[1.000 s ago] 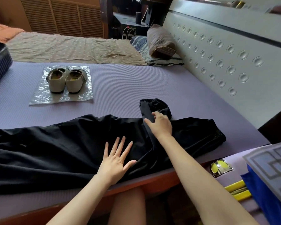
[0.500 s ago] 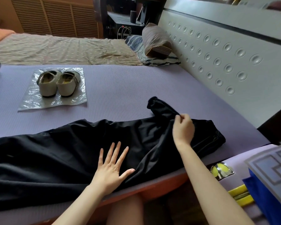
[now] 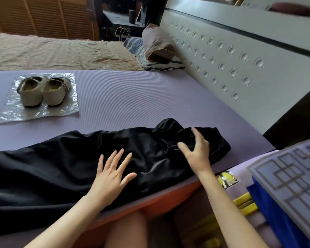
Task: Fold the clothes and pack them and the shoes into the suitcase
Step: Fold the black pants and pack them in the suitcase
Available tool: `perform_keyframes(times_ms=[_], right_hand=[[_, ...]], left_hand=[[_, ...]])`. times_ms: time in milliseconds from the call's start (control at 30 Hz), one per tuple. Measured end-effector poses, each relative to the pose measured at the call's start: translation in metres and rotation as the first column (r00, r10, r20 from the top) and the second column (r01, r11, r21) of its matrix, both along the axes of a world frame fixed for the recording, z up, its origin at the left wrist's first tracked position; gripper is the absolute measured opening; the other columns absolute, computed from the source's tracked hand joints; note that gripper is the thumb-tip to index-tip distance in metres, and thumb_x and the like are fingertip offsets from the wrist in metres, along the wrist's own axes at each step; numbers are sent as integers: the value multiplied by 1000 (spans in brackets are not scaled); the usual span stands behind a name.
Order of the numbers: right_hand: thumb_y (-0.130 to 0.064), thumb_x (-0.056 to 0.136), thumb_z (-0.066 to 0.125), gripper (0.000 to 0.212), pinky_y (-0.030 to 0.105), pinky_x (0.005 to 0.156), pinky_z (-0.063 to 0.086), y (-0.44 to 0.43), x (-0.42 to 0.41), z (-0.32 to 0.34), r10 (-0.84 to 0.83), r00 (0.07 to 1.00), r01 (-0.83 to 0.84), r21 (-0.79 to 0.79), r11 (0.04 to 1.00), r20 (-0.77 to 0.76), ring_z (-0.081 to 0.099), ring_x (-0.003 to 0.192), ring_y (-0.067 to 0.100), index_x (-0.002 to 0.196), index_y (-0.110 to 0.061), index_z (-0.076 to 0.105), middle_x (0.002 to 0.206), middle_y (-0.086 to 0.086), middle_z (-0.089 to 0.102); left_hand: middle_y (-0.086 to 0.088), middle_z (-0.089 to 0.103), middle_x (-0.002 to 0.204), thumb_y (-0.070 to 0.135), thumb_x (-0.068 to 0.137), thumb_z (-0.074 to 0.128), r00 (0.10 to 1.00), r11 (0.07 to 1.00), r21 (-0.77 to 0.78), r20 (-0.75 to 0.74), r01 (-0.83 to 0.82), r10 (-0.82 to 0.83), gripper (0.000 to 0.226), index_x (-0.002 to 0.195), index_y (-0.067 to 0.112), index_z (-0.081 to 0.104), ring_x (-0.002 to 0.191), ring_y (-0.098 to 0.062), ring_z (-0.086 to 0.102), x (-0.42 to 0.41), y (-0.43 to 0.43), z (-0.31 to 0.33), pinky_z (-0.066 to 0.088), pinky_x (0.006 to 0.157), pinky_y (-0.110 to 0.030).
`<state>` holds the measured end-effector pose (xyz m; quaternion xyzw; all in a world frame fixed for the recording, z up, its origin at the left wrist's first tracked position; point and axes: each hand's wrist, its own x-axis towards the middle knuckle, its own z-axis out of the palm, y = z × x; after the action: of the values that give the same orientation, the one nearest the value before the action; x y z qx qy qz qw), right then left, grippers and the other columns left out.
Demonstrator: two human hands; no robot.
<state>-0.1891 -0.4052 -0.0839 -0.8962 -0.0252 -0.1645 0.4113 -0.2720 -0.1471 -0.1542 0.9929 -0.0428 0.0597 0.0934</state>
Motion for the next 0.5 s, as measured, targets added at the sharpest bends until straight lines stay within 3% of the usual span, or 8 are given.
perform_keyframes(times_ms=[33, 100, 200, 267, 367, 433, 500], right_hand=[[-41, 77, 74, 78, 31, 109, 25, 9, 3, 0, 77, 997, -76, -134, 988, 3, 34, 131, 24, 141, -13, 41, 143, 7, 43], [-57, 71, 72, 91, 34, 114, 20, 27, 10, -2, 170, 985, -163, -370, 915, -13, 28, 136, 21, 146, -19, 35, 151, 2, 33], [-61, 71, 68, 96, 35, 116, 17, 43, 21, -11, 154, 982, -187, -517, 836, -106, 25, 139, 21, 149, -23, 27, 154, 1, 25], [-53, 77, 68, 84, 35, 115, 21, 42, 29, -18, 115, 983, -177, -565, 806, -145, 28, 137, 20, 147, -23, 31, 152, 1, 29], [-31, 88, 63, 51, 32, 105, 35, 29, 34, -24, 133, 989, -144, -572, 808, -61, 45, 127, 19, 136, -21, 48, 140, -1, 48], [-19, 91, 59, 35, 31, 88, 46, 17, 33, -18, 105, 991, -49, -500, 865, 84, 60, 110, 20, 125, -20, 60, 122, -2, 63], [-12, 90, 58, 29, 30, 77, 49, -1, 35, -5, -54, 970, 129, -313, 941, 238, 65, 100, 24, 118, -15, 65, 112, 2, 69]], left_hand=[[-5, 42, 146, 69, 90, 3, 1000, 1000, 17, 9, 4, -4, 77, 142, 26, 40, 139, -20, 22, 8, -4, 4, 0, 112, -44], [-5, 39, 148, 67, 91, 1, 998, 999, 32, 59, 2, -4, 78, 142, 24, 40, 141, -22, 22, 23, -15, 16, 1, 113, -44], [3, -1, 155, 76, 72, -23, 999, 1000, 18, 38, 17, -18, 96, 148, 30, 10, 143, -19, -9, 38, -30, 8, -10, 113, -47], [1, 3, 155, 75, 75, -22, 1000, 999, 51, 1, 11, -11, 93, 148, 30, 12, 143, -22, -3, 37, -35, -4, -4, 113, -52], [-6, 38, 148, 67, 92, 4, 999, 997, 79, -33, -14, 16, 73, 142, 26, 37, 138, -29, 31, 33, -36, -17, 13, 108, -54], [-6, 39, 147, 65, 93, 7, 999, 996, 89, -41, -8, 11, 70, 142, 26, 38, 137, -29, 33, 33, -35, -18, 12, 108, -53], [-5, 37, 149, 65, 93, 8, 1000, 997, 73, -16, -16, 17, 69, 143, 27, 35, 138, -28, 30, 33, -34, -17, 10, 109, -52]])
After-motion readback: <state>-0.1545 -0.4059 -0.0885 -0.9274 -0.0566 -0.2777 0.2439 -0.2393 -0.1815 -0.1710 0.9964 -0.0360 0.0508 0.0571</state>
